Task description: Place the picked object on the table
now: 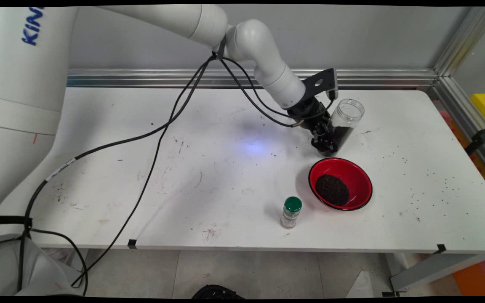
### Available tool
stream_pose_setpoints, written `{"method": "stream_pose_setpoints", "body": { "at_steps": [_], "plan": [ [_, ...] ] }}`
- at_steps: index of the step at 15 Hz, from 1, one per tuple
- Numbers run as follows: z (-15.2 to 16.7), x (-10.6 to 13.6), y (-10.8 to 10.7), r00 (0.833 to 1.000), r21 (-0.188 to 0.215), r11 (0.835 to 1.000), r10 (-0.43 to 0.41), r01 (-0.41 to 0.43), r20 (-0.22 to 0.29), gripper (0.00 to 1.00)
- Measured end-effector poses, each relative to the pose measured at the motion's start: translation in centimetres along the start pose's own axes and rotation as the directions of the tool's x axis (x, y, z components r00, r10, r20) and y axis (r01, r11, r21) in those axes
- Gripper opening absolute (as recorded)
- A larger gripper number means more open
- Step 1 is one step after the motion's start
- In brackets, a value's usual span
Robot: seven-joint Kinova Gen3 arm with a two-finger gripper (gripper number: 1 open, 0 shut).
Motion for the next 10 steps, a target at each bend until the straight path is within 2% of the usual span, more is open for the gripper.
{"method": "stream_pose_setpoints", "body": {
  "at_steps": [10],
  "plan": [
    [1.8, -1.2, -0.5, 0.996, -0.013, 0.997, -0.078, 0.077, -0.05, 0.0]
  ]
}}
